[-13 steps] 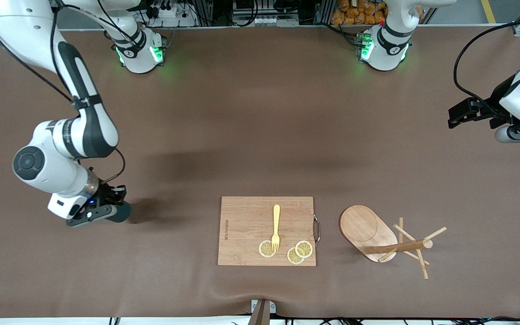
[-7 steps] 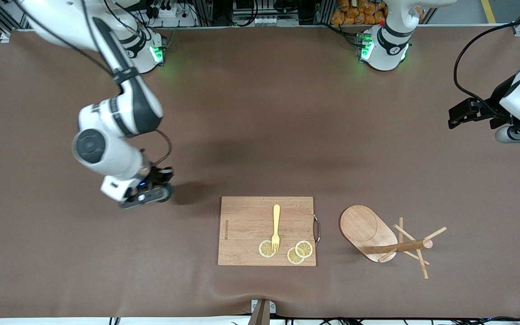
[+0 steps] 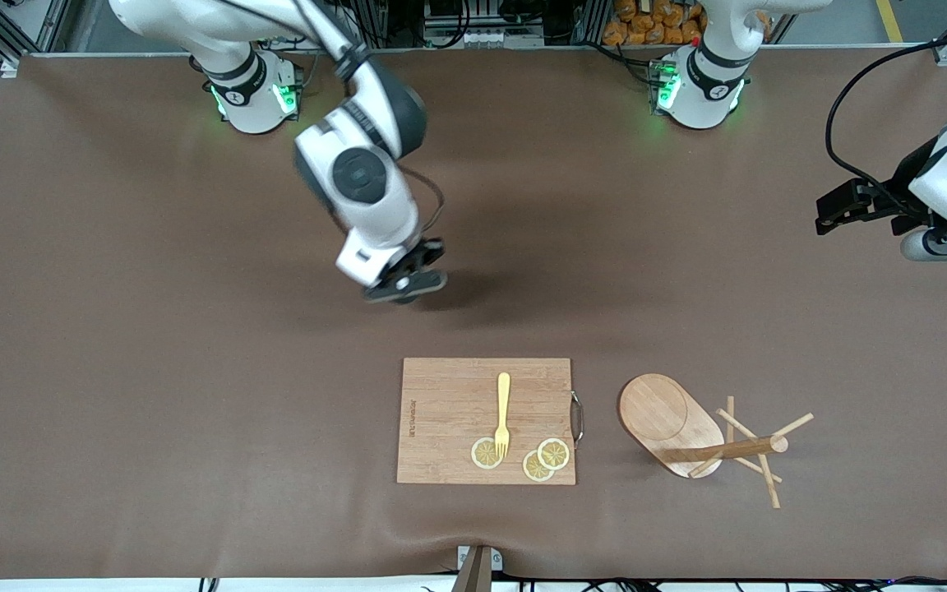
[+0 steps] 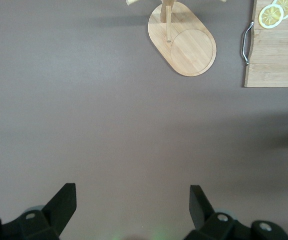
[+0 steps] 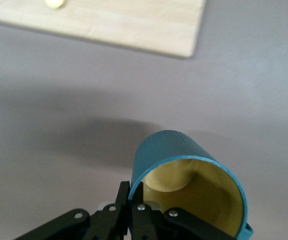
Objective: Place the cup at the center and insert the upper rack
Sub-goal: 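Lift the mug and carry it toward the table center with the right gripper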
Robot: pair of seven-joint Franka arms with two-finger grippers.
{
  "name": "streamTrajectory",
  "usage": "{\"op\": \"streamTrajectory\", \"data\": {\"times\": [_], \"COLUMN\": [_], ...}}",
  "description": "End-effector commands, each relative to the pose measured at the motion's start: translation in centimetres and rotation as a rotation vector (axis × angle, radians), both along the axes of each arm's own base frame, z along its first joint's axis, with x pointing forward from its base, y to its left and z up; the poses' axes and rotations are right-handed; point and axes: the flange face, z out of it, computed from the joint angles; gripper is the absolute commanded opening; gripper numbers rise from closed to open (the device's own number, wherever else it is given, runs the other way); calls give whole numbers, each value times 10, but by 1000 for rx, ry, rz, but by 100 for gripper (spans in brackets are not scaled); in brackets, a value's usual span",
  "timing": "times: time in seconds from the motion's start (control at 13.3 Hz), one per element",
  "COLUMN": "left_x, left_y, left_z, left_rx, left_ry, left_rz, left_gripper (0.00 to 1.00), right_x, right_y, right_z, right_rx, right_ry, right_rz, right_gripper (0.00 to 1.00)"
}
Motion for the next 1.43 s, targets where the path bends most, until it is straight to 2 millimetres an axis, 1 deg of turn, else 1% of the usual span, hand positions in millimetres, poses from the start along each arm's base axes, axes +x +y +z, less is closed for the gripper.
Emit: {"op": "streamTrajectory", "data": {"times": [0.0,0.23,0.3,0.38,0.53,0.6,0.75,0.9,0.98,1.05,1.35], "left_x": [1,0,0,0,1,1,1,1,1,0,0], "left_y": [-1,-7,-10,-11,-11,-9,-8,-8,-9,-10,-8], "left_z": [2,2,2,2,3,4,4,4,4,4,3], "left_rx": [-8,-12,-12,-10,-10,-10,-11,-11,-11,-10,-6], "left_ry": [-9,-9,-9,-13,-18,-19,-19,-19,-19,-19,-17], "left_rz": [15,18,45,80,102,105,107,108,108,107,108], "left_gripper": [100,100,100,100,100,100,100,100,100,100,100], "right_x": [-46,-90,-102,-106,-106,-104,-102,-99,-98,-92,-83], "right_y": [44,83,94,103,117,120,125,128,129,126,122], "right_z": [9,3,-6,-11,-18,-22,-31,-46,-54,-59,-68], "right_rx": [-13,-20,-31,-32,-32,-35,-26,-13,-10,-14,-31], "right_ry": [-4,-4,-2,-1,-5,-6,-14,-22,-26,-29,-34], "right_rz": [10,27,47,62,43,40,41,38,36,26,14], "right_gripper": [0,0,0,0,0,0,0,0,0,0,0]}}
